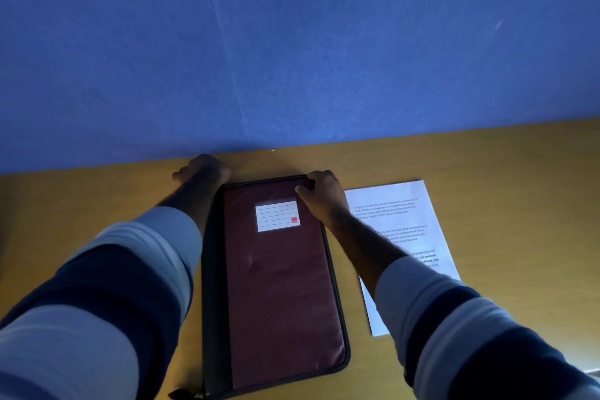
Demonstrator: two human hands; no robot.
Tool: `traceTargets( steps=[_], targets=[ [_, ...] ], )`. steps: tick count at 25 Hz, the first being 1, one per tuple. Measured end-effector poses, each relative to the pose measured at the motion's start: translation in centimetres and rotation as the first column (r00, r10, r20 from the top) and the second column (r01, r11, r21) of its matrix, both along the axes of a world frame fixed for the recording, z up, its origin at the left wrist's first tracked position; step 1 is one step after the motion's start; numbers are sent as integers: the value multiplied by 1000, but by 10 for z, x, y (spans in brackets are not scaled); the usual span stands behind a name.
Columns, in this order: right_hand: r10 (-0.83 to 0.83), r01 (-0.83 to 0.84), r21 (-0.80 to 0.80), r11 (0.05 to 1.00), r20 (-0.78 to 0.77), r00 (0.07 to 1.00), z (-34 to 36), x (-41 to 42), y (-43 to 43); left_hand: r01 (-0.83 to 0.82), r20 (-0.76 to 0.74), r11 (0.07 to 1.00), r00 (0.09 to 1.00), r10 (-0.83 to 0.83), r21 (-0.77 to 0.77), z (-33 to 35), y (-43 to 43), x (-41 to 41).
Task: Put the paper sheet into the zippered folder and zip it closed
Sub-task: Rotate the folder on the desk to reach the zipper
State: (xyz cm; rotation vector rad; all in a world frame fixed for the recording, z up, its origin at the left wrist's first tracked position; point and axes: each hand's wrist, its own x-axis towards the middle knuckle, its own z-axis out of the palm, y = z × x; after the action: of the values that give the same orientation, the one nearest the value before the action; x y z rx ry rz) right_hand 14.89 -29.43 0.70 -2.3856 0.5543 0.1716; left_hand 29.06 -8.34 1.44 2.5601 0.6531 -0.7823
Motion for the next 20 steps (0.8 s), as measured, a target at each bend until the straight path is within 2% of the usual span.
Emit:
traceTargets(
  steps=[4, 7, 11, 17, 20],
  targets=[
    [-9, 9, 13, 1000, 14, 1000, -4, 1, -1, 138, 48, 982, 988, -146, 131, 12, -24, -9],
    [-18, 17, 34, 999, 8, 1000, -6, 0, -1, 207, -4, 967, 978, -209, 146, 15, -46, -12],
    [-37, 36, 59, 998, 16, 999, -8, 1, -1, 257, 15, 955, 965, -262, 147, 13, -75, -17],
    [-22, 22, 53, 998, 0, 1000, -7, 5, 1, 304, 75, 953, 950, -303, -4, 17, -128, -28],
    [-21, 20, 115, 993, 11, 1000, -5, 5, -2, 342, 114, 934, 937, -331, -106, 14, -150, -33]
  ],
)
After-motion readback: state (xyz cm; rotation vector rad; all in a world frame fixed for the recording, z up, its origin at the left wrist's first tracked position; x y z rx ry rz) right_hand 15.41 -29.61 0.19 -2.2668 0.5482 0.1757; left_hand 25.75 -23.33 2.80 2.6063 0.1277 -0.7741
